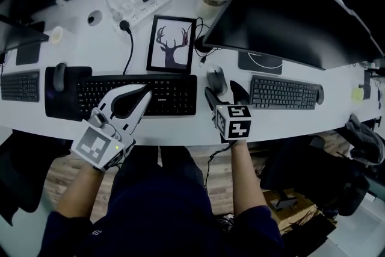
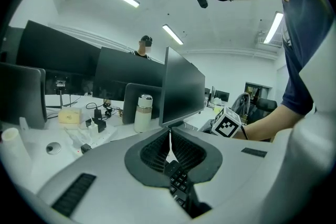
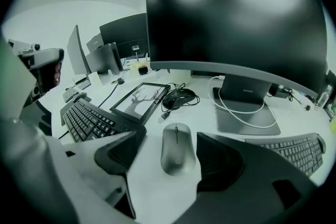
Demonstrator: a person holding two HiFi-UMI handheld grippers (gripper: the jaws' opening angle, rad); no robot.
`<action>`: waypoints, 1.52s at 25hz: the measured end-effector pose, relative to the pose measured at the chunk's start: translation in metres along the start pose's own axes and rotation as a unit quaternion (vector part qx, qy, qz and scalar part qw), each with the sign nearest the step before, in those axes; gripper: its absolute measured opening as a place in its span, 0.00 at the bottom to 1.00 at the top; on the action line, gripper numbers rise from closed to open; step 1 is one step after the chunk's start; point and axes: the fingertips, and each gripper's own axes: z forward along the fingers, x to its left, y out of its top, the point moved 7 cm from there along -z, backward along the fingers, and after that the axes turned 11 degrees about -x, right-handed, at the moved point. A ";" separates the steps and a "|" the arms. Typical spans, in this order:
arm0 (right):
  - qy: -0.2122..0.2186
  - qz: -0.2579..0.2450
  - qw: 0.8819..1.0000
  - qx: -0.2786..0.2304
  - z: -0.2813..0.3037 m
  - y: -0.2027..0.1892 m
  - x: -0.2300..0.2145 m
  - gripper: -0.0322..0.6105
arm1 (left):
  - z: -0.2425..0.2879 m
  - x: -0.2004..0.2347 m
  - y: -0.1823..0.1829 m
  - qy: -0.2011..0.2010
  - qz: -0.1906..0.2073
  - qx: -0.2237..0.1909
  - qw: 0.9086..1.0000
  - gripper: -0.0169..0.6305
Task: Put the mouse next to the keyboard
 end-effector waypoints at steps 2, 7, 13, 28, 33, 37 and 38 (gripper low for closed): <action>-0.004 0.004 1.000 -0.008 -0.006 0.003 0.003 0.60 | -0.002 -0.001 0.004 -0.005 0.002 -0.002 1.000 0.08; -0.014 0.016 0.999 -0.024 -0.023 0.010 0.012 0.60 | -0.008 -0.004 0.011 -0.019 0.009 -0.008 1.000 0.09; -0.022 0.025 0.999 -0.042 -0.045 0.015 0.023 0.59 | -0.013 -0.010 0.020 -0.044 0.028 -0.024 0.998 0.08; -0.026 0.034 0.991 -0.128 -0.106 0.047 0.051 0.50 | -0.023 -0.023 0.044 -0.078 0.048 -0.040 0.995 0.08; -0.024 0.033 0.987 -0.157 -0.124 0.062 0.059 0.42 | -0.026 -0.028 0.053 -0.086 0.056 -0.044 0.994 0.08; -0.022 0.024 0.986 -0.165 -0.131 0.070 0.067 0.37 | -0.027 -0.028 0.058 -0.091 0.059 -0.046 0.993 0.08; -0.021 0.023 0.985 -0.168 -0.133 0.072 0.069 0.35 | -0.027 -0.028 0.059 -0.092 0.060 -0.046 0.993 0.09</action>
